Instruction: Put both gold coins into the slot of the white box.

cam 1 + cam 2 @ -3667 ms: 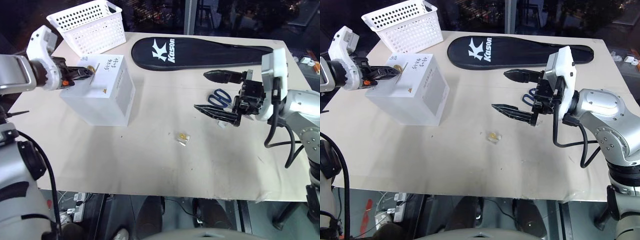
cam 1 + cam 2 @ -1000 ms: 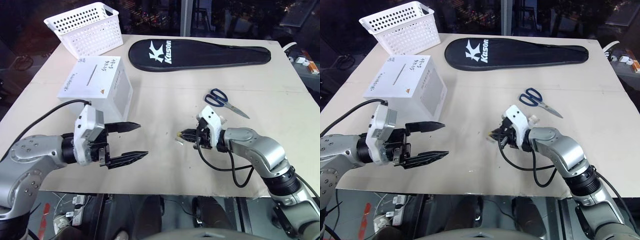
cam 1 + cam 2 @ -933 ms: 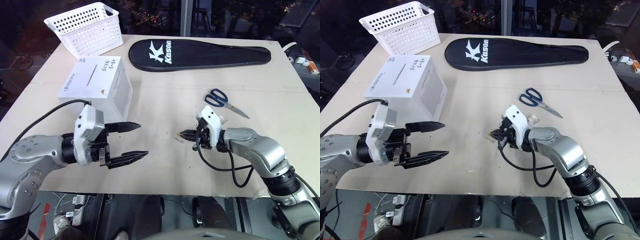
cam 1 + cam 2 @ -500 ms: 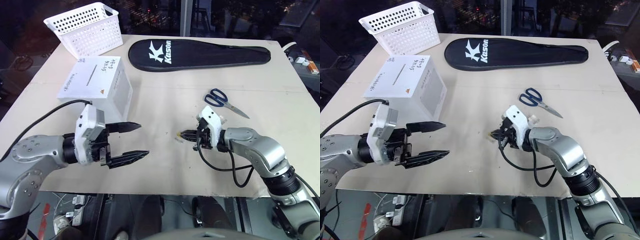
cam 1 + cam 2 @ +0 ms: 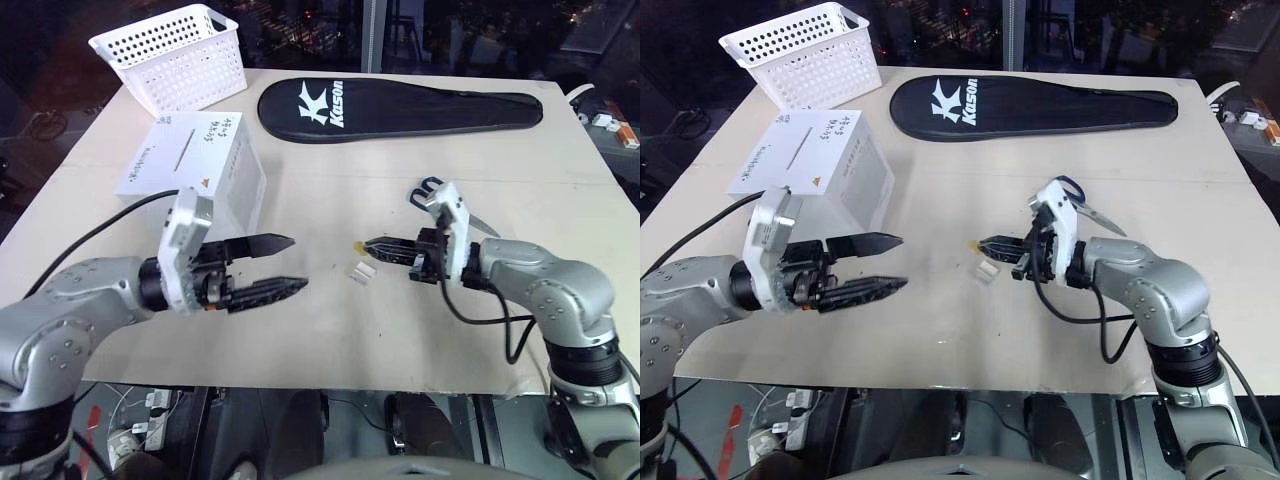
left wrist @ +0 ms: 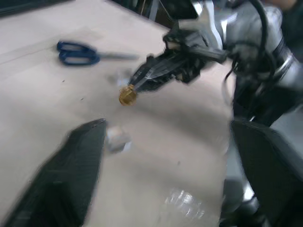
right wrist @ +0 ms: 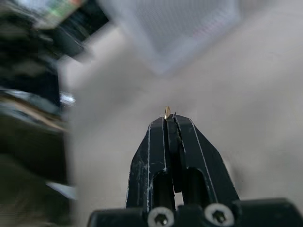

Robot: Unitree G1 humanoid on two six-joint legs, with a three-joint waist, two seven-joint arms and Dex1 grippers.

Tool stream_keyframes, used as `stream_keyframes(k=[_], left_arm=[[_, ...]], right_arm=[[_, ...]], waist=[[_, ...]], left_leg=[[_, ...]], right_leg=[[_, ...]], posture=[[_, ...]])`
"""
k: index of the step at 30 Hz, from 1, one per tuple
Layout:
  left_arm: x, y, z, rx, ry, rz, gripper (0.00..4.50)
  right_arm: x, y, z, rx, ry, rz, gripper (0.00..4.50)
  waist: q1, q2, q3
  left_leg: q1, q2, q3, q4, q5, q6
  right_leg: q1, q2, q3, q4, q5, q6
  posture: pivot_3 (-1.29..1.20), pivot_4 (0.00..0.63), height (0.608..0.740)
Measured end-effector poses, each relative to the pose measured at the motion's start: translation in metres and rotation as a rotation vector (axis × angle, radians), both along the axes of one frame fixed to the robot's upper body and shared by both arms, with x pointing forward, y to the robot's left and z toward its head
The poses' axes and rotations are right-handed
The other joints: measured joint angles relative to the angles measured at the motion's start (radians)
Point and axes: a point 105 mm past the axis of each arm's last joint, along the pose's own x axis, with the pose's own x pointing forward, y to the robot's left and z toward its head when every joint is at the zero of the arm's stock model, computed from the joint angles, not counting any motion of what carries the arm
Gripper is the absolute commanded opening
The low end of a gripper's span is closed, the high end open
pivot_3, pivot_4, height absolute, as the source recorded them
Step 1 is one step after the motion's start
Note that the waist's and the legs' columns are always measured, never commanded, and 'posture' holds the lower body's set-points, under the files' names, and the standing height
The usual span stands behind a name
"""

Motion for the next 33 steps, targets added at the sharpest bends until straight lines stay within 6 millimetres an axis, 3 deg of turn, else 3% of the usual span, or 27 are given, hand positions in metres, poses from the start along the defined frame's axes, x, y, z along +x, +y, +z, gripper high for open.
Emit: stream_keyframes(k=[3,5,10,13,14,33], left_arm=[[0.008,-0.012,0.002,-0.042,0.016,-0.029,3.28],[0.011,-0.016,0.000,-0.048,0.028,-0.041,2.84],[0.016,-0.030,0.003,-0.068,0.023,-0.106,2.84],[0.018,-0.033,0.005,-0.078,0.024,-0.128,2.10],[0.018,-0.032,0.004,-0.080,0.028,-0.132,1.67],[0.017,-0.033,0.002,-0.090,0.028,-0.164,1.67]], right_arm=[[-0.012,0.004,0.021,0.044,-0.034,0.071,0.00],[-0.016,0.006,0.023,0.051,-0.026,0.093,0.00],[-0.022,0.007,0.027,0.056,-0.012,0.128,0.00],[-0.026,0.008,0.031,0.057,-0.024,0.140,0.00],[-0.026,0.007,0.031,0.055,-0.023,0.142,0.00],[-0.028,0.009,0.031,0.051,-0.018,0.144,0.00]], waist=[[0.001,0.000,0.000],[0.000,0.000,0.000],[-0.001,0.000,0.000],[-0.003,0.000,0.000],[-0.003,0.000,0.000],[-0.001,0.000,0.000]], left_leg=[[0.000,0.000,0.000,0.000,0.000,0.000],[0.000,0.000,0.000,0.000,0.000,0.000],[0.000,0.000,0.000,0.000,0.000,0.000],[0.000,0.000,0.000,0.000,0.000,0.000],[0.000,0.000,0.000,0.000,0.000,0.000],[-0.001,0.000,0.000,0.000,0.000,0.000]], right_leg=[[0.000,0.000,0.000,0.000,0.000,0.000],[0.000,0.000,0.000,0.000,0.000,0.000],[0.000,0.000,0.000,0.000,0.000,0.000],[0.000,0.000,0.000,0.000,0.000,0.000],[0.000,0.000,0.000,0.000,0.000,0.000],[0.000,0.000,0.000,0.000,0.000,0.000]], posture=[[0.00,0.150,0.740],[0.00,0.150,0.740],[0.00,0.150,0.740],[0.00,0.150,0.740],[0.00,0.150,0.740],[0.00,0.150,0.740]])
